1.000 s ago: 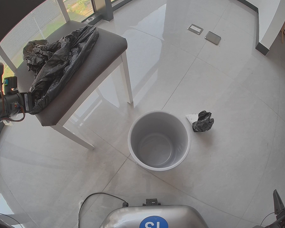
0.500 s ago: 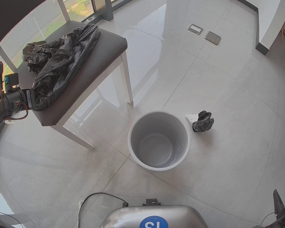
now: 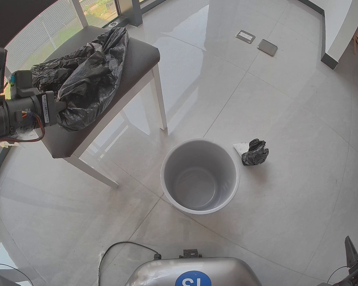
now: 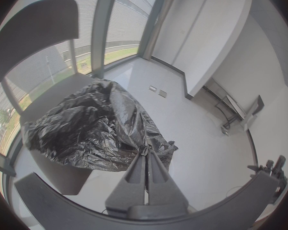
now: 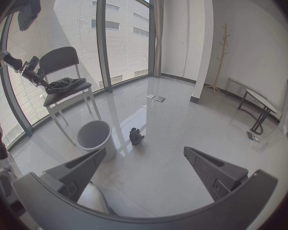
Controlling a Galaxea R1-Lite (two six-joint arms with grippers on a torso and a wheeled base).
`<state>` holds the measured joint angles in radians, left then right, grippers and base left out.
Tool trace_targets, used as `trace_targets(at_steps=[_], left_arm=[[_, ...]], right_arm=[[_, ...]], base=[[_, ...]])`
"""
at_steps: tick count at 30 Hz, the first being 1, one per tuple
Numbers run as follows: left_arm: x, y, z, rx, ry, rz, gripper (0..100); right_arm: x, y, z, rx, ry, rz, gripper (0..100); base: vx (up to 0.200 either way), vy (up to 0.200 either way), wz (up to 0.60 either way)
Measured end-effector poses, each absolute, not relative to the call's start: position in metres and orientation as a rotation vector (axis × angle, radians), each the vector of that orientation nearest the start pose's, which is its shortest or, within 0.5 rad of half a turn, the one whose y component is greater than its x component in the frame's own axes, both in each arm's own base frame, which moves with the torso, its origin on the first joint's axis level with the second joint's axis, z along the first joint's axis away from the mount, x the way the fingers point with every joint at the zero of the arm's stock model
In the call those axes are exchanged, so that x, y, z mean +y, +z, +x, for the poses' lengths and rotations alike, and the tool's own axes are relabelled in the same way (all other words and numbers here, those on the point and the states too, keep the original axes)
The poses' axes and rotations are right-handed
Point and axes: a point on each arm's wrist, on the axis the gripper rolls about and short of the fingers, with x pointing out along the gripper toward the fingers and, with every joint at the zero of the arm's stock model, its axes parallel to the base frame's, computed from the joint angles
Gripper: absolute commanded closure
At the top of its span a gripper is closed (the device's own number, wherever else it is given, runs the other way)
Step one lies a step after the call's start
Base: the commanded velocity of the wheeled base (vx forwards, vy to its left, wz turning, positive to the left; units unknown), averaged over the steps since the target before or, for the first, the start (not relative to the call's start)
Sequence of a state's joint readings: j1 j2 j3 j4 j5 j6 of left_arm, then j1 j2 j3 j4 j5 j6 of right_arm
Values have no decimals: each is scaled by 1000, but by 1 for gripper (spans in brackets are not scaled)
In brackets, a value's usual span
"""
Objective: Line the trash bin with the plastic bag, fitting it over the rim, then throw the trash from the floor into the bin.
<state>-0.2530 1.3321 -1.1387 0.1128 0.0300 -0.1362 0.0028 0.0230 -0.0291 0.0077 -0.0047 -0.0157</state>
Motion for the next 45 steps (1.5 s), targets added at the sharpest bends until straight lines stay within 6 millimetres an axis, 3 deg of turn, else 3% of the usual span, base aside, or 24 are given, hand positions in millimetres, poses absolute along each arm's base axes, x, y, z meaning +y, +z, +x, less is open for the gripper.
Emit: trace_targets(at_steps=[9,17,23,33,45], left_arm=[[-97,344,191,285,-370,-80,100],[-143,348,180,320,-523,-36,100],[-162,351,170,334,-605,-23,100],[-180,351,155,343,-699,-24,100],[-194,359,146,322,-777,-58,100]], right_arm=[[2,137,-27,103,136,207,0],[3,165,-6,264,223,204,0],[6,183,19,358,251,199,0],[11,194,54,428,289,154,0],[13,191,75,478,286,99,0]], base=[[0,0,0],[0,0,0],[0,0,0],[0,0,0],[0,0,0]])
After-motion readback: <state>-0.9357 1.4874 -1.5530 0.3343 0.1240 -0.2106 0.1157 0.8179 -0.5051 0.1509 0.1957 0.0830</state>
